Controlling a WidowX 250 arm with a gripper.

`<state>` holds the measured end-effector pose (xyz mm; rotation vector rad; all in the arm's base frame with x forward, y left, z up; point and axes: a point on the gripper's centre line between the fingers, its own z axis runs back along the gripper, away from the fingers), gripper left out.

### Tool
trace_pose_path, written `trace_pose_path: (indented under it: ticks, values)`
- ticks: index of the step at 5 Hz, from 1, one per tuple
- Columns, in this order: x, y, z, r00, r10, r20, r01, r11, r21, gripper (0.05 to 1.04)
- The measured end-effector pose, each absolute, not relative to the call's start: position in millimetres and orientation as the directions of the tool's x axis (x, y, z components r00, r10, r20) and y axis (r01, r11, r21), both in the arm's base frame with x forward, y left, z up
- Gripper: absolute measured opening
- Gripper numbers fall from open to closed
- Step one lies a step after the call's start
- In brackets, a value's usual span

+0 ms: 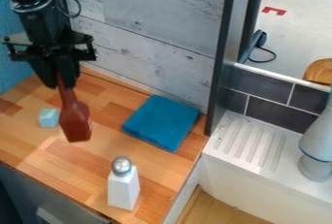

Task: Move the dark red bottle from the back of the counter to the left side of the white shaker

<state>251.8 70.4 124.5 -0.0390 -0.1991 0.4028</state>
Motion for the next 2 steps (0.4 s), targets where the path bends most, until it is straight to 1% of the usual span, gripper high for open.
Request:
trace_pose_path:
  ticks: [1,2]
  values:
    - [240.9,54.3,114.1,0.928,0.341,0.151,-0.333,0.94,-0.078,0.329]
    - [237.9,52.9,108.6,0.932,0.332,0.145,-0.325,0.943,-0.071,0.329]
